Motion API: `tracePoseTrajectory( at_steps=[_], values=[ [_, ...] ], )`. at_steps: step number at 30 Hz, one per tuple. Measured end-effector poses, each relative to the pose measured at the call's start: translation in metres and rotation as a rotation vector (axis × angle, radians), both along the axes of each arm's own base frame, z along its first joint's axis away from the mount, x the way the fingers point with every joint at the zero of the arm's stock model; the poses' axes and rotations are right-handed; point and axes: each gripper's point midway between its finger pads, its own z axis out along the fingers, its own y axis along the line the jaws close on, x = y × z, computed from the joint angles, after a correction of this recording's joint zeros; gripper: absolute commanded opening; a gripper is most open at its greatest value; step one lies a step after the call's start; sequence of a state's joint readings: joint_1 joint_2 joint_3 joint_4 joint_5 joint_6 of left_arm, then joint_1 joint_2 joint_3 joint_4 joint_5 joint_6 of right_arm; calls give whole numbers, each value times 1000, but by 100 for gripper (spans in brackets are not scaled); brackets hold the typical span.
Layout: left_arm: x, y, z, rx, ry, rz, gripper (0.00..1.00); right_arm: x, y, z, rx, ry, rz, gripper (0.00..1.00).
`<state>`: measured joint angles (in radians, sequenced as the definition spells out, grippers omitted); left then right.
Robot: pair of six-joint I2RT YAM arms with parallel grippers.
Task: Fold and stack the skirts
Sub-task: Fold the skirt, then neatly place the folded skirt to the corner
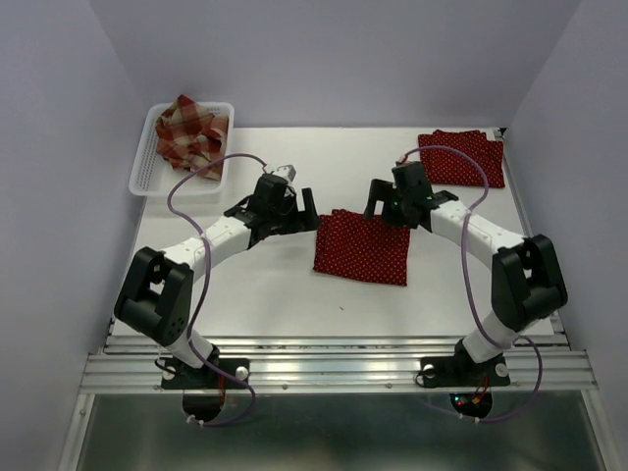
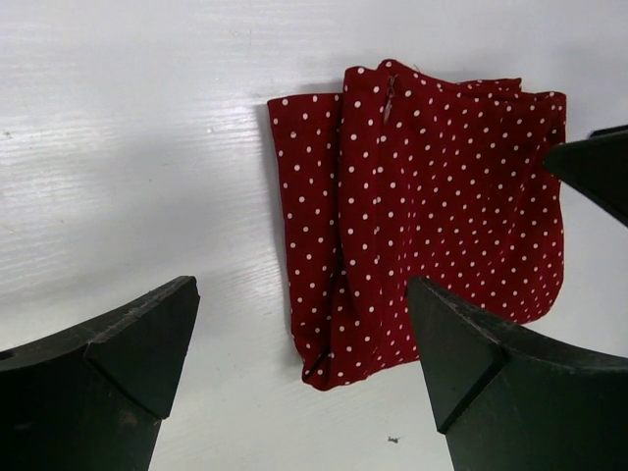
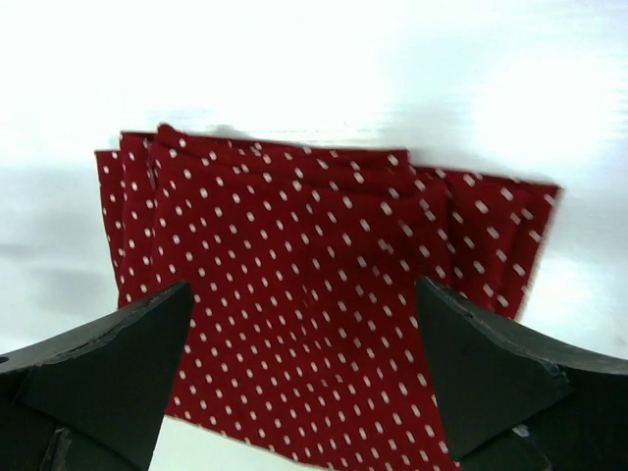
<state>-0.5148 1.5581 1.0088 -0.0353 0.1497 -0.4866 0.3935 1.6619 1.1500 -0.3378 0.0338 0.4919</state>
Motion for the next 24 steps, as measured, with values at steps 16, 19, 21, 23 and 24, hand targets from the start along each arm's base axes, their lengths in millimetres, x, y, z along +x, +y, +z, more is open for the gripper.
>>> tracePoseTrajectory(
  at_steps=[16,19,21,23,24],
  values=[
    [-12,10,-2,14,2,14,99,-66,-61,-39,-137,119,-120,100],
    [-12,11,-2,15,1,17,99,-67,-61,-52,-144,153,-114,97],
    [-12,11,-2,16,0,21,99,-69,-59,-59,-144,176,-103,92],
    [-12,13,-2,19,-1,26,99,-71,-56,-70,-139,207,-91,87],
    [-13,14,-2,22,0,28,99,-70,-55,-71,-136,206,-84,79]
  ],
)
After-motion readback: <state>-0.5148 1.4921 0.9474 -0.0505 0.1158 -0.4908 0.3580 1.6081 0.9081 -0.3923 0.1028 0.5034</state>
